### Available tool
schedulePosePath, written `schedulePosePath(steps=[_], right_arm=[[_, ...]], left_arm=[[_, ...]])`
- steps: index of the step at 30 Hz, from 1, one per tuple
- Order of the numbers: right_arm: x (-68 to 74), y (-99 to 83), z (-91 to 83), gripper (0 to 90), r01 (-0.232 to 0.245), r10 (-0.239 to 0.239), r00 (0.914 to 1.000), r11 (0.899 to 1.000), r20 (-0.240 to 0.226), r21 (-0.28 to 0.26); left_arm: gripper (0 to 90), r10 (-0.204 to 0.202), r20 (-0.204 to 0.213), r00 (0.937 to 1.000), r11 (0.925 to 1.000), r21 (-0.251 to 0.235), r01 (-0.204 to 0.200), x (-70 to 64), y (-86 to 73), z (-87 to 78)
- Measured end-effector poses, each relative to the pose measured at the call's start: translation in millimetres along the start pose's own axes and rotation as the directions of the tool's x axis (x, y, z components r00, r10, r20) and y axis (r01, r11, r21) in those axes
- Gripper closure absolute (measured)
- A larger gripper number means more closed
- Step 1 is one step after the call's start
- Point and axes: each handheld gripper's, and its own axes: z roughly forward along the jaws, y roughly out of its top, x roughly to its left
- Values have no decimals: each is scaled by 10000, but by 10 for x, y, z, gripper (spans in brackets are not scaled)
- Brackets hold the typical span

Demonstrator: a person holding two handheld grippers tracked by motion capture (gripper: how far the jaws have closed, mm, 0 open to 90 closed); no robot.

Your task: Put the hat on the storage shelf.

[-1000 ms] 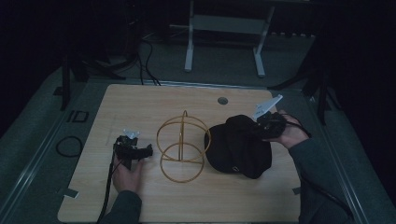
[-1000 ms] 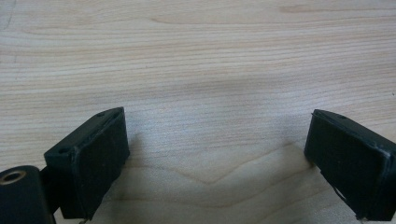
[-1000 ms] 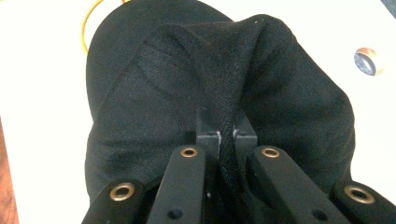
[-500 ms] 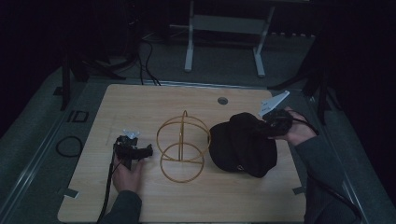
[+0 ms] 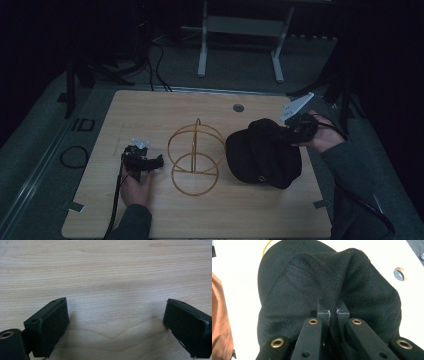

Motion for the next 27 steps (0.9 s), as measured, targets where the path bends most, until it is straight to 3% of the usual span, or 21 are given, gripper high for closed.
schedulePosePath(steps=[17, 27], right_arm=[[-28, 43, -147, 865, 160, -160, 9997, 9999, -184, 38], [-37, 58, -271, 864, 195, -195, 9998, 9998, -9, -25]], left_arm=[[60, 3, 6, 10000, 10000, 17, -3, 0, 0, -1], [60, -21, -1, 10000, 10000, -7, 21, -2, 0, 0]])
